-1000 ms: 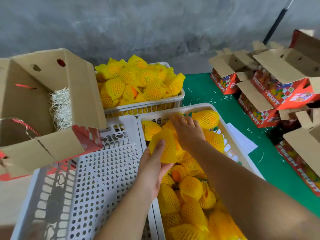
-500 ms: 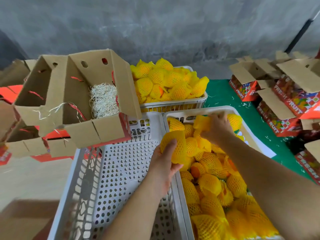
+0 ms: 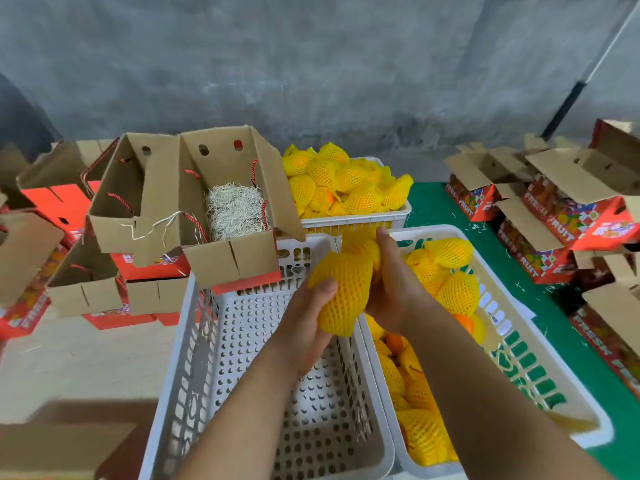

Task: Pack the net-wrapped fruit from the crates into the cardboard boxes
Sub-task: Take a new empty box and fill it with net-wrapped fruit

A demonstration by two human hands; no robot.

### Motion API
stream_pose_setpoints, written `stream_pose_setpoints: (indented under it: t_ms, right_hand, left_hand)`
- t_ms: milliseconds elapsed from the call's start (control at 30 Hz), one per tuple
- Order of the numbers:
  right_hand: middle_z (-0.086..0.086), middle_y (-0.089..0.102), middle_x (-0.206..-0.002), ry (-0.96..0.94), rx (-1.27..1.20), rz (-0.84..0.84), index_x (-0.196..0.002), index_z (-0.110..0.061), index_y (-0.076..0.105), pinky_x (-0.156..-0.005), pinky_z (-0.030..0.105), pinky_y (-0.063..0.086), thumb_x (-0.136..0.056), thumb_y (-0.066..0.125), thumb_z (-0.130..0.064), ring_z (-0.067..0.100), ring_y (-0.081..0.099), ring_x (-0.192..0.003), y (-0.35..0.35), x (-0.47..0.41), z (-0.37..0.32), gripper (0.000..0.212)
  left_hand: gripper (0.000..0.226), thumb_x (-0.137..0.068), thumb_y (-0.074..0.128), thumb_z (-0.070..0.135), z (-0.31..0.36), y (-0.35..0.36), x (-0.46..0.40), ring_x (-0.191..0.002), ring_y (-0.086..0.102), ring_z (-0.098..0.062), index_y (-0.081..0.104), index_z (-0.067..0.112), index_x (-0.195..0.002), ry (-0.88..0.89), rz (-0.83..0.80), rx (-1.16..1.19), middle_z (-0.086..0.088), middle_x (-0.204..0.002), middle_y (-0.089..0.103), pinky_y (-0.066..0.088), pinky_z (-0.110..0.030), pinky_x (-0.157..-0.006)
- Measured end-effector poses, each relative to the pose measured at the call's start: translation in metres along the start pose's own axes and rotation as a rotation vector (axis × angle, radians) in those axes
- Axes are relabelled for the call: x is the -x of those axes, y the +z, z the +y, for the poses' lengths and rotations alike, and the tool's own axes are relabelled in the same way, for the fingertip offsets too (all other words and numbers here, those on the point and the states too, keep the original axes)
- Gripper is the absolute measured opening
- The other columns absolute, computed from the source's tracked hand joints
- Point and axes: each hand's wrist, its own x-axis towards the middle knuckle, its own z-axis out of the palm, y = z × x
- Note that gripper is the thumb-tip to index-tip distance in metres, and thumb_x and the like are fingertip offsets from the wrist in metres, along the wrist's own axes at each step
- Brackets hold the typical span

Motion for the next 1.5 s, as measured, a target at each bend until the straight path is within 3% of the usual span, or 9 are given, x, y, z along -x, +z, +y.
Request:
stream_pose_setpoints:
  t_ms: [167, 400, 500, 600, 800, 1000, 1100, 1300, 1500]
  right_hand:
    - [0.019, 0.07, -0.128, 0.053, -0.011, -0.135, -0.14, -0.017, 0.058, -0.089, 0.049, 0.055, -0.088, 0.045, -0.079, 0.036, 0.069, -0.114, 0.002, 0.01, -0.001, 0.083]
    - [0.019, 0.064, -0.137, -0.068, 0.037, -0.31, -0.148, -0.012, 0.049, -0.092, 0.043, 0.059, -0.094, 0.058, -0.059, 0.036, 0.063, -0.126, 0.002, 0.014, -0.006, 0.072]
    - [0.019, 0.061, -0.141, -0.162, 0.066, -0.41, -0.15, -0.012, 0.044, -0.096, 0.046, 0.056, -0.094, 0.06, -0.049, 0.036, 0.06, -0.129, 0.018, 0.018, -0.012, 0.069]
    - [0.02, 0.061, -0.14, -0.265, 0.056, -0.383, -0.148, -0.012, 0.046, -0.101, 0.054, 0.053, -0.092, 0.066, -0.042, 0.038, 0.06, -0.128, 0.044, 0.017, -0.012, 0.066]
    - [0.026, 0.065, -0.131, -0.309, -0.057, -0.212, -0.138, -0.004, 0.058, -0.107, 0.064, 0.046, -0.086, 0.065, -0.061, 0.043, 0.063, -0.122, 0.087, 0.016, 0.011, 0.078]
    - [0.02, 0.071, -0.12, -0.385, 0.041, -0.165, -0.127, -0.013, 0.066, -0.099, 0.064, 0.052, -0.09, 0.065, -0.063, 0.038, 0.07, -0.112, 0.097, 0.011, 0.036, 0.062]
    - [0.021, 0.069, -0.124, -0.393, 0.05, -0.229, -0.133, -0.007, 0.058, -0.097, 0.059, 0.055, -0.096, 0.069, -0.041, 0.038, 0.069, -0.113, 0.107, 0.011, 0.042, 0.052]
    - [0.017, 0.065, -0.129, -0.407, 0.271, -0.254, -0.14, -0.014, 0.048, -0.083, 0.035, 0.062, -0.087, 0.08, -0.01, 0.025, 0.069, -0.113, 0.137, 0.029, 0.071, 0.062]
    - [0.006, 0.066, -0.122, -0.412, 0.357, -0.18, -0.137, -0.018, 0.047, -0.073, 0.026, 0.06, -0.086, 0.081, -0.012, 0.009, 0.072, -0.1, 0.212, 0.053, 0.144, 0.062]
  left_hand:
    - [0.082, -0.078, 0.071, 0.045, 0.001, 0.001, 0.003, -0.128, 0.062, -0.034, 0.047, 0.013, -0.149, 0.026, 0.0, -0.146, -0.017, -0.138, 0.064, 0.052, -0.051, -0.106]
    - [0.101, -0.061, 0.082, 0.077, 0.007, 0.002, 0.013, -0.118, 0.069, -0.026, 0.058, 0.023, -0.142, 0.165, 0.187, -0.202, -0.004, -0.128, 0.072, 0.06, -0.04, -0.091]
    - [0.078, -0.067, 0.08, 0.075, 0.023, -0.008, 0.025, -0.114, 0.071, -0.021, 0.065, 0.036, -0.133, 0.261, 0.221, -0.218, -0.001, -0.125, 0.073, 0.06, -0.031, -0.085]
    - [0.066, -0.066, 0.082, 0.072, 0.041, -0.014, 0.041, -0.11, 0.072, -0.015, 0.071, 0.044, -0.124, 0.346, 0.239, -0.191, 0.005, -0.121, 0.075, 0.059, -0.022, -0.08]
    - [0.095, -0.063, 0.085, 0.067, 0.051, -0.02, 0.063, -0.116, 0.07, -0.017, 0.055, 0.023, -0.141, 0.369, 0.258, -0.289, 0.003, -0.127, 0.072, 0.058, -0.023, -0.084]
    - [0.08, -0.051, 0.089, 0.069, 0.044, -0.04, 0.077, -0.108, 0.073, -0.02, 0.069, 0.044, -0.124, 0.315, 0.372, -0.181, 0.003, -0.119, 0.076, 0.06, -0.028, -0.074]
    - [0.077, -0.071, 0.078, 0.052, 0.038, -0.057, 0.079, -0.122, 0.067, -0.029, 0.059, 0.028, -0.142, 0.304, 0.468, 0.026, -0.007, -0.13, 0.071, 0.061, -0.042, -0.088]
    - [0.101, -0.068, 0.083, 0.07, 0.05, -0.1, 0.108, -0.12, 0.067, -0.018, 0.044, 0.031, -0.152, 0.328, 0.507, 0.154, -0.005, -0.142, 0.062, 0.061, -0.029, -0.084]
    - [0.089, -0.067, 0.085, 0.069, 0.064, -0.186, 0.188, -0.117, 0.07, -0.025, 0.056, 0.032, -0.142, 0.27, 0.473, 0.045, -0.005, -0.137, 0.066, 0.062, -0.038, -0.082]
